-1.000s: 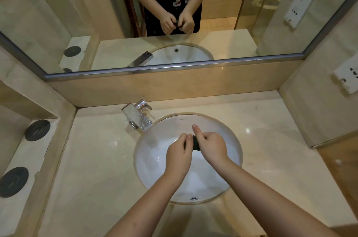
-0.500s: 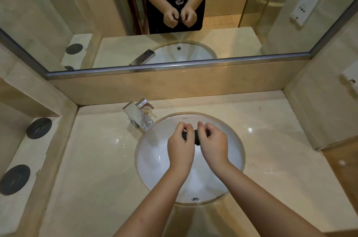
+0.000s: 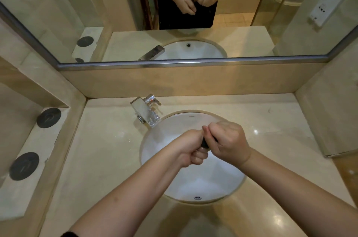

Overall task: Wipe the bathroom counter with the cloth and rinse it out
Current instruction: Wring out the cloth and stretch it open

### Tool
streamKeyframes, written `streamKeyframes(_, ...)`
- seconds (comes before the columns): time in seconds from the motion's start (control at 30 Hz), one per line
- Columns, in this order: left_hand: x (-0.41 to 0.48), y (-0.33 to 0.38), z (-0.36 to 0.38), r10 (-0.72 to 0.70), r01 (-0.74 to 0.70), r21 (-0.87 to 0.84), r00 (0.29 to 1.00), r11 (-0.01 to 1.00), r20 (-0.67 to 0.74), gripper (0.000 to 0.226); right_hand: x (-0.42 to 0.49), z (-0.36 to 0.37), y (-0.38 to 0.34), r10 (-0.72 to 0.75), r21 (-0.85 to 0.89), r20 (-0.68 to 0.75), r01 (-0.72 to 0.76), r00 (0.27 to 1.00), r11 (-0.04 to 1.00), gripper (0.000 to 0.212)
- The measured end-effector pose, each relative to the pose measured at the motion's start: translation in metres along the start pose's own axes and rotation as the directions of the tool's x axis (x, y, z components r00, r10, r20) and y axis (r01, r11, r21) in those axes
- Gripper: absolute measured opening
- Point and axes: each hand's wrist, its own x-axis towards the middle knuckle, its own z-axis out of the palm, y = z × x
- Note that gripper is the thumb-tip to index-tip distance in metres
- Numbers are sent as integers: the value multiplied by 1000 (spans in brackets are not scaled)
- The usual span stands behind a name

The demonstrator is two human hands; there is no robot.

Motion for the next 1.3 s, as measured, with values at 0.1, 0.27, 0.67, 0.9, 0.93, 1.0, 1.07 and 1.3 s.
streamKeyframes(0.1, -3, 6, -5, -26, 25, 24, 999, 999, 47, 30, 7, 2, 1, -39, 3, -3, 39, 999, 999, 46)
streamKeyframes(0.27, 0, 6, -6, 204, -205, 5, 968, 979, -148, 34, 9, 9, 7, 213, 98, 44, -217, 976, 971, 42)
streamKeyframes(0.67, 20, -17, -33, 954, -563, 798, 294, 215, -50, 24, 20, 19, -1, 719, 120, 681, -990, 138, 77, 59)
streamKeyframes(0.9, 26, -22, 5, 755, -611, 472, 364, 636, -546, 31, 23, 36, -10, 834, 165, 395, -923, 385, 347, 67)
streamKeyframes(0.93, 26, -19, 9, 706, -611, 411, 379, 677, -599, 30, 23, 37, -12, 839, 217, 358, -910, 410, 352, 65)
streamKeyframes(1.0, 27, -12, 13, 637, -588, 342, 417, 733, -649, 33, 22, 38, -15, 846, 307, 280, -877, 454, 369, 58)
streamKeyframes(1.07, 26, -6, 16, 586, -576, 272, 472, 770, -659, 41, 19, 38, -15, 844, 356, 198, -839, 499, 412, 55)
streamKeyframes(1.3, 29, -4, 16, 384, -469, 27, 689, 883, -615, 39, 12, 37, -2, 559, 199, 2, -549, 829, 812, 41)
